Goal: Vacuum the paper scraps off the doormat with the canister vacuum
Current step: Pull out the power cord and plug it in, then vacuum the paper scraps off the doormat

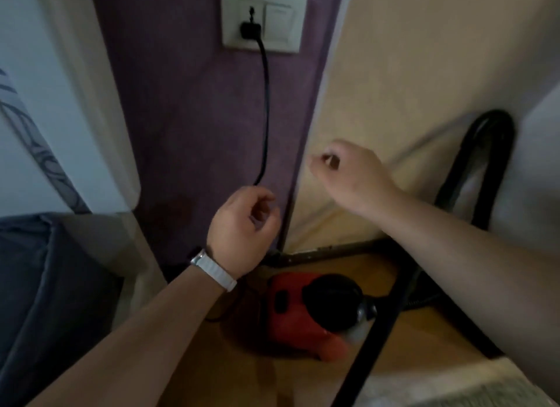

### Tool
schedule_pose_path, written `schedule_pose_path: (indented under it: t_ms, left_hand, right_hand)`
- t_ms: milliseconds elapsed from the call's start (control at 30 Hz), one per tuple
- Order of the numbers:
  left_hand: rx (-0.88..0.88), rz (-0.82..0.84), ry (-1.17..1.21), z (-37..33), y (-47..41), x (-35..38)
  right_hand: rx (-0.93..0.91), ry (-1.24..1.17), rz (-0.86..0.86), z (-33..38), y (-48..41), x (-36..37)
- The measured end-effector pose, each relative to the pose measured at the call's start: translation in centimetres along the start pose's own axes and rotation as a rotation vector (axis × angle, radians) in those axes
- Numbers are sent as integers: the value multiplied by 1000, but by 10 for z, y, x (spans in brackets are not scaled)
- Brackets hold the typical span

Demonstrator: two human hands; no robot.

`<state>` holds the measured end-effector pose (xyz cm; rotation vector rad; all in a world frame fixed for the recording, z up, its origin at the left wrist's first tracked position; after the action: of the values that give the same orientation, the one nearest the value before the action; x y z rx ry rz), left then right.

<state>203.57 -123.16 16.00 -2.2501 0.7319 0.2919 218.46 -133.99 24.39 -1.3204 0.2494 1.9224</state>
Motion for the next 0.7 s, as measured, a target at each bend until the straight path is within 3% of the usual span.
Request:
schedule_pose_path:
  t_ms: [167, 300, 433, 533, 700]
  left_hand:
    - [85, 463, -102, 0, 50, 78]
    - [260, 812, -167, -15, 87, 140]
    - [505, 1127, -241, -33, 121, 194]
    - [824, 1135, -323, -41, 141, 217]
    - [1290, 1067, -428, -40, 164, 248]
  right_hand:
    - [187, -93, 184, -85, 72, 27]
    - [375, -117, 168, -151, 117, 40]
    - [330, -42, 142, -195, 149, 44]
    - [339, -33, 135, -224, 165, 45]
    - [522, -179, 202, -269, 190, 59]
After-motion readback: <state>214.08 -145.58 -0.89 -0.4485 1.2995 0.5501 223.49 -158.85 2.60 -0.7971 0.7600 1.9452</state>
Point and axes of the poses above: each hand's wrist, its own y-axis away from the middle knuckle, its own x-axis out of the palm, z = x × y, the point moved 4 cm from there along -y, towards the middle knuckle
